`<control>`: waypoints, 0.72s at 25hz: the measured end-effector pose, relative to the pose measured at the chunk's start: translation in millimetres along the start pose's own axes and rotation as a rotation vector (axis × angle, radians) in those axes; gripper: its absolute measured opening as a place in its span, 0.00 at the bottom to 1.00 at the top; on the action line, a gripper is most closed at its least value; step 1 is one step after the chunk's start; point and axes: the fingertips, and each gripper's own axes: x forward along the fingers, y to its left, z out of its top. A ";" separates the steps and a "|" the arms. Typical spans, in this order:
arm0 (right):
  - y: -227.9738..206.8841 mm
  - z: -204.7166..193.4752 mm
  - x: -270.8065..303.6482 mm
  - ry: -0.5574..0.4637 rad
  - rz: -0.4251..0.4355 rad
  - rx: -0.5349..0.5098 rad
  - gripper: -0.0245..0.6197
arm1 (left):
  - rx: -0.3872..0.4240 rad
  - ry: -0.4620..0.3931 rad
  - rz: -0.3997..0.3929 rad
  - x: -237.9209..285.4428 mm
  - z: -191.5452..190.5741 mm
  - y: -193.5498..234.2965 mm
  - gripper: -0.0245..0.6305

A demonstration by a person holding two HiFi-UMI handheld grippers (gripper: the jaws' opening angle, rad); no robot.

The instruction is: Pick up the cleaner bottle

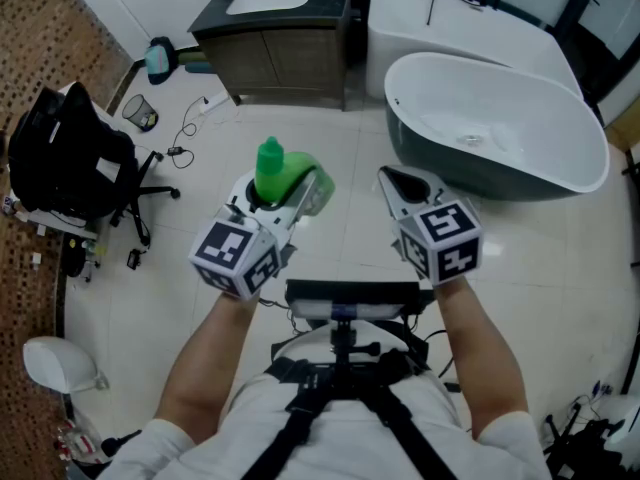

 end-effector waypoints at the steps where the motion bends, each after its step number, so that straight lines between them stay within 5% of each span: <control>1: 0.1 -0.1 0.7 0.001 0.000 0.000 0.04 | -0.001 0.000 -0.001 0.3 -0.7 0.6 0.29; 18: -3.1 -4.9 6.9 0.016 -0.015 -0.002 0.04 | -0.014 0.002 -0.014 7.1 -5.3 4.8 0.29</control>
